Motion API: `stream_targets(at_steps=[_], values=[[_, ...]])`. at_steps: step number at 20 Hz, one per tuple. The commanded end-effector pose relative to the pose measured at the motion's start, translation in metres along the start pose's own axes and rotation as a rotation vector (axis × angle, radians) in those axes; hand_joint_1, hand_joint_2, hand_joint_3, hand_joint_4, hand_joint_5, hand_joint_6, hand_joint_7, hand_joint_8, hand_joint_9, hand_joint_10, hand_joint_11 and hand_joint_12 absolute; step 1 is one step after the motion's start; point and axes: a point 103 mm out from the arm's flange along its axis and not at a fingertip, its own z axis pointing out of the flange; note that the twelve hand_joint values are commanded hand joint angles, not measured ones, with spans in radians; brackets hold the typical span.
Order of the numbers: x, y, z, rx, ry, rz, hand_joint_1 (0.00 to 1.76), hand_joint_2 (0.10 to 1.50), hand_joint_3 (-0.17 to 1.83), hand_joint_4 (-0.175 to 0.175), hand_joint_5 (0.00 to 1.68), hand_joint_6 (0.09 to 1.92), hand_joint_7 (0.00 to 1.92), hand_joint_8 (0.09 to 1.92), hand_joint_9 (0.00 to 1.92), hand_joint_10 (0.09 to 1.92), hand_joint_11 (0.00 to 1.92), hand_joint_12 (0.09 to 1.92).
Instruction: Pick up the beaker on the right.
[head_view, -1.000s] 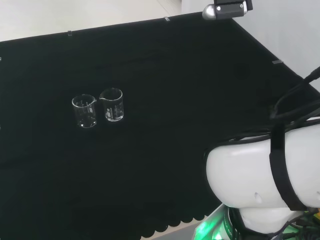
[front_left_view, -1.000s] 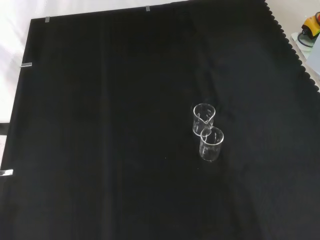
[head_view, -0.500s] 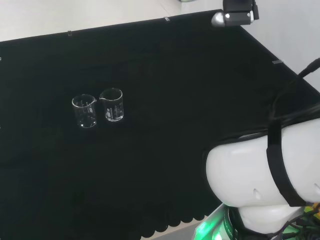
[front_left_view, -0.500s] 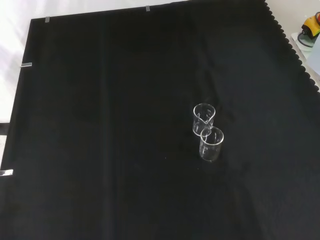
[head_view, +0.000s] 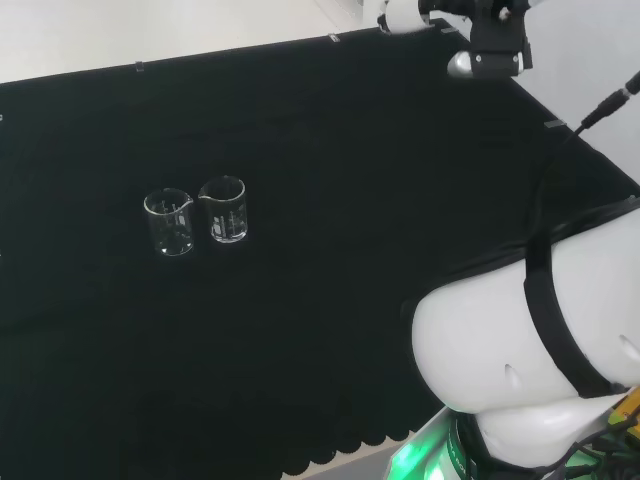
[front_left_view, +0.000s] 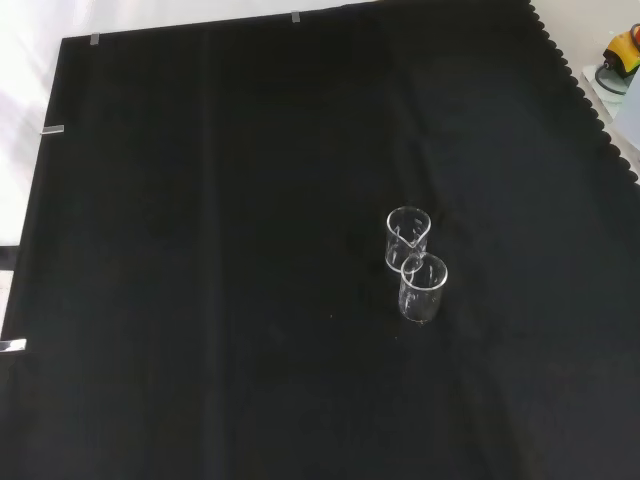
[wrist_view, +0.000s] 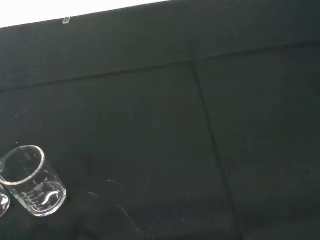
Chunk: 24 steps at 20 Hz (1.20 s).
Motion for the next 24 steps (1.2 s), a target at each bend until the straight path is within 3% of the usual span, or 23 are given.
stream_targets(at_steps=[1, 9, 24], values=[[-0.012, 0.026, 0.034, -0.004, 0.028, -0.038, 0.15, 1.03, 0.76, -0.015, 0.20, 0.09, 0.13, 0.40, 0.12, 0.59, 0.00, 0.89], [0.004, 0.057, 0.085, 0.047, 0.060, -0.084, 0.24, 0.96, 0.79, -0.015, 0.21, 0.09, 0.12, 0.42, 0.13, 0.59, 0.00, 0.89], [0.036, 0.082, 0.140, 0.074, 0.119, -0.173, 0.33, 0.86, 0.81, -0.017, 0.20, 0.09, 0.13, 0.45, 0.16, 0.61, 0.00, 0.91]])
